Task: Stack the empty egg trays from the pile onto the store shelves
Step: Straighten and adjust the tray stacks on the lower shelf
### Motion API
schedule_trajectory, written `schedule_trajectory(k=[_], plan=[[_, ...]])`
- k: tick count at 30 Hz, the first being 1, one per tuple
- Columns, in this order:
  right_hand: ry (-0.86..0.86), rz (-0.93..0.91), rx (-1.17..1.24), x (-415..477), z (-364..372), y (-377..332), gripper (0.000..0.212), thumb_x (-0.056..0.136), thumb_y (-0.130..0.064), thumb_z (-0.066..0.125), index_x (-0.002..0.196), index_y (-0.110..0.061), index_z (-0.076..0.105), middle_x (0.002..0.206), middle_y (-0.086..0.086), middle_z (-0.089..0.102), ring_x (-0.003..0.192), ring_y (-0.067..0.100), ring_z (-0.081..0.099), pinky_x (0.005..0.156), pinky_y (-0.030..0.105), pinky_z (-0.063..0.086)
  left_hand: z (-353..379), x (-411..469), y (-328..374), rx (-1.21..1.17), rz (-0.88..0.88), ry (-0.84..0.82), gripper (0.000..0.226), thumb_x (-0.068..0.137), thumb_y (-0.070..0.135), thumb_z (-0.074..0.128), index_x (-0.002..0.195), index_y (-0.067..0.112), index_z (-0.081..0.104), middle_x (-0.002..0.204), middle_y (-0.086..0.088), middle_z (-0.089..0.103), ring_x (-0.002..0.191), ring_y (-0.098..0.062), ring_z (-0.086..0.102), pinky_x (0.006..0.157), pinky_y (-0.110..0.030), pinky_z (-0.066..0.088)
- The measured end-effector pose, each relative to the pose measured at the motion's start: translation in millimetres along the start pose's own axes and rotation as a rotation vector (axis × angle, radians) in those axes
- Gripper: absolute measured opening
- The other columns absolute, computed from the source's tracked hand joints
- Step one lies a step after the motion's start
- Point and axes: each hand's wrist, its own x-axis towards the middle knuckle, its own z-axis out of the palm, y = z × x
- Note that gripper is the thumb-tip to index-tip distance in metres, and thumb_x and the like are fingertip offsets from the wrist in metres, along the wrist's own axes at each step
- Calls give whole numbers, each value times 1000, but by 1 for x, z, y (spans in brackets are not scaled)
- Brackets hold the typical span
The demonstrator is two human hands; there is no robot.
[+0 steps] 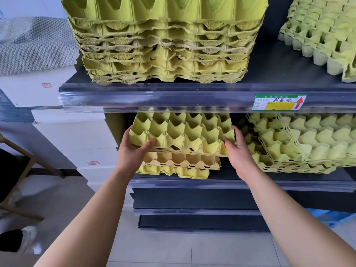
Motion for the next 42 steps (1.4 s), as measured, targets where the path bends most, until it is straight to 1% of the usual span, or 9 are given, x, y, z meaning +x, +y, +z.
schedule_trajectory(k=[4,7,11,16,21,27,34,40,42], plan=[[18,40,-40,-6,1,15,48,99,-36,44,143,-44,27,147,-8,35,110,5,36,88,28,31,5,1,-13,1,-35,-38,60,73,31,85,120,43,51,93,26,71,84,8,67,60,-5,48],[4,74,-84,-4,7,18,49,99,-37,43,144,-42,24,149,-7,36,107,6,38,83,26,32,6,4,-26,16,-91,-59,61,74,31,84,124,37,50,96,19,72,85,7,67,61,-7,49],[-4,107,-156,-1,11,21,51,100,-36,41,147,-40,21,145,-6,41,88,0,51,61,12,41,8,6,-40,56,-157,-50,62,73,36,84,125,27,52,106,15,68,92,2,64,67,-13,46],[-16,120,-65,4,14,27,49,100,-36,41,144,-45,21,148,-7,38,115,15,47,99,40,42,6,10,-45,93,-186,-76,67,72,44,83,127,25,49,110,12,66,97,-2,62,70,-17,45],[-75,201,200,2,14,25,49,98,-31,47,135,-57,29,138,-20,42,122,16,47,100,61,38,6,7,-46,50,-196,-103,77,66,50,84,130,29,44,111,15,65,99,-1,62,72,-19,47],[-59,103,169,3,21,19,55,97,-21,45,138,-54,27,141,-17,44,124,14,48,105,51,38,-2,7,-41,-21,-157,-75,71,64,48,85,124,26,53,111,8,70,101,-11,67,82,-32,54],[-121,77,204,-1,44,23,56,95,-23,44,135,-58,26,146,-12,40,129,19,46,106,54,38,-26,5,-45,-22,-136,-49,68,67,43,85,125,23,54,114,3,69,105,-17,66,91,-38,53],[-133,99,150,3,44,28,55,95,-25,44,132,-61,26,145,-13,42,126,18,48,105,53,39,-19,-1,-50,3,-170,-36,67,69,44,82,125,26,49,111,13,65,101,-5,62,79,-21,47],[-108,85,108,4,42,27,54,94,-26,47,136,-55,29,144,-12,44,125,16,49,105,45,40,-18,-4,-45,67,-144,-7,57,74,40,81,121,26,52,104,16,65,93,2,62,73,-15,46]])
